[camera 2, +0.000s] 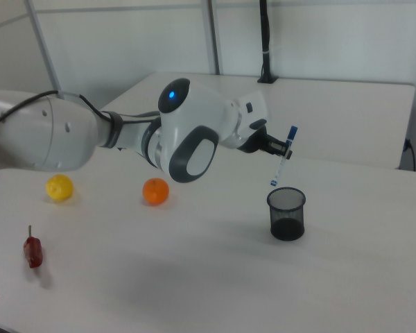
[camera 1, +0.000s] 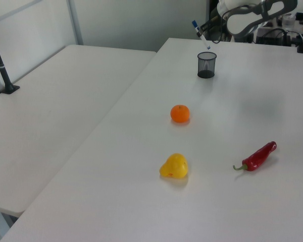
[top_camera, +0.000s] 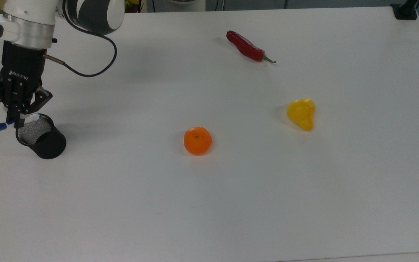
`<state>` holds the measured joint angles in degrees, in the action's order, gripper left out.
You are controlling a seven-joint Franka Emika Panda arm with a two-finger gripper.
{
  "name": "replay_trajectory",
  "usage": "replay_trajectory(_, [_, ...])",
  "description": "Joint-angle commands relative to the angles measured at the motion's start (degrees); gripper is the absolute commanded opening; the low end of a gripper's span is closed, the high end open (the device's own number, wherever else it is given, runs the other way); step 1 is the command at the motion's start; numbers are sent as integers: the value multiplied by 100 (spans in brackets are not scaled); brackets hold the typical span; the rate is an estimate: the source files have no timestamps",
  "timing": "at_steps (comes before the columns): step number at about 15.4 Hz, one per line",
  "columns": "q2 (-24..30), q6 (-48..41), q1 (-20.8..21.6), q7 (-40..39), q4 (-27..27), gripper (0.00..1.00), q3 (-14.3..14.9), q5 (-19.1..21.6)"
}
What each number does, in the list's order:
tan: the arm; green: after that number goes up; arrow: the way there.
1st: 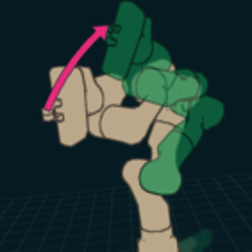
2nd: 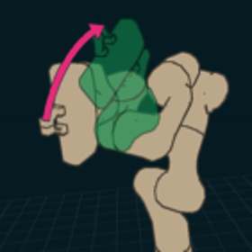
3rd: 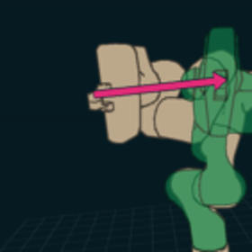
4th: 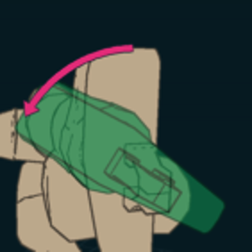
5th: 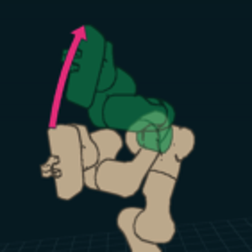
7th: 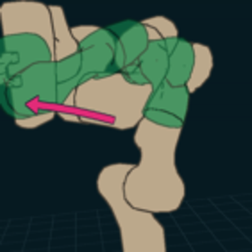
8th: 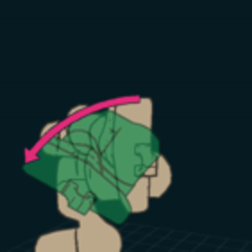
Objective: Place marker
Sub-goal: 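Carry the marker over the black mesh pen cup, tilting it upright, then lower the marker into the pen cup and open the gripper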
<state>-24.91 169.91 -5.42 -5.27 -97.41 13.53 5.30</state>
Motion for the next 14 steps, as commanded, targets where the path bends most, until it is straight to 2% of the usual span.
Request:
replay_trajectory(1, [-207, 499, -11, -62, -146, 0, 10, 129])
replay_trajectory(10, [-304, 508, -90, -150, -384, 1, 10, 59])
replay_trajectory(12, [-304, 508, -90, -150, -384, 12, 10, 59])
replay_trajectory(14, [-295, 508, -90, -150, -384, 39, 10, 59])
